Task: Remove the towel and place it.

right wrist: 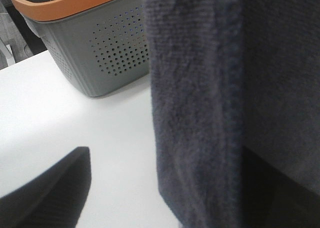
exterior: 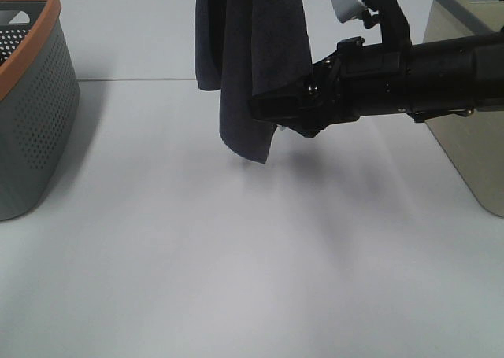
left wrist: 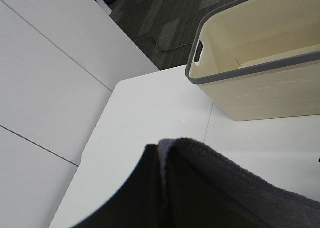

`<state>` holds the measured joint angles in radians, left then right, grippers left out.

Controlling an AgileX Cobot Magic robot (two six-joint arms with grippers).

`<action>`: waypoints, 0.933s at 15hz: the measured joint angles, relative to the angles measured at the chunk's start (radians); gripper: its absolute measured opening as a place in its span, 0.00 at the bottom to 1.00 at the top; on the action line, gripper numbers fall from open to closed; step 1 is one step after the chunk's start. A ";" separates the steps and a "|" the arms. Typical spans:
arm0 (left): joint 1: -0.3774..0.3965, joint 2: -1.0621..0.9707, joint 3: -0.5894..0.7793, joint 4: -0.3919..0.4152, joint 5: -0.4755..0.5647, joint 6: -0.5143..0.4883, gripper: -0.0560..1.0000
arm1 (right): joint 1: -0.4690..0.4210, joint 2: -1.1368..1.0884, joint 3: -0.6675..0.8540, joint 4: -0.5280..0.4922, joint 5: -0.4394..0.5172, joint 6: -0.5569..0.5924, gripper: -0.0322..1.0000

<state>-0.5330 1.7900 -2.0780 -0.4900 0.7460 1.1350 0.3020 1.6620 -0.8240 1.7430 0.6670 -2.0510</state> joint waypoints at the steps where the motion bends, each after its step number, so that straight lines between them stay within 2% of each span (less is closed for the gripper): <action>1: 0.000 0.000 0.000 0.000 0.000 0.000 0.05 | 0.000 0.000 0.000 0.000 0.000 0.000 0.72; 7: 0.000 0.000 0.000 0.007 0.000 0.000 0.05 | 0.000 0.000 0.000 -0.003 -0.026 0.000 0.11; 8: 0.000 0.000 0.000 0.018 0.003 0.000 0.05 | 0.000 0.000 0.000 -0.017 -0.026 0.007 0.05; 12: 0.000 0.000 0.000 0.073 0.061 -0.001 0.05 | 0.000 -0.010 0.000 -0.107 -0.034 0.121 0.05; 14: 0.000 0.000 0.000 0.111 0.091 -0.007 0.05 | 0.000 -0.060 0.000 -0.199 -0.106 0.204 0.05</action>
<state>-0.5330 1.7900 -2.0780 -0.3790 0.8370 1.1280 0.3020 1.6020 -0.8240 1.5440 0.5610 -1.8470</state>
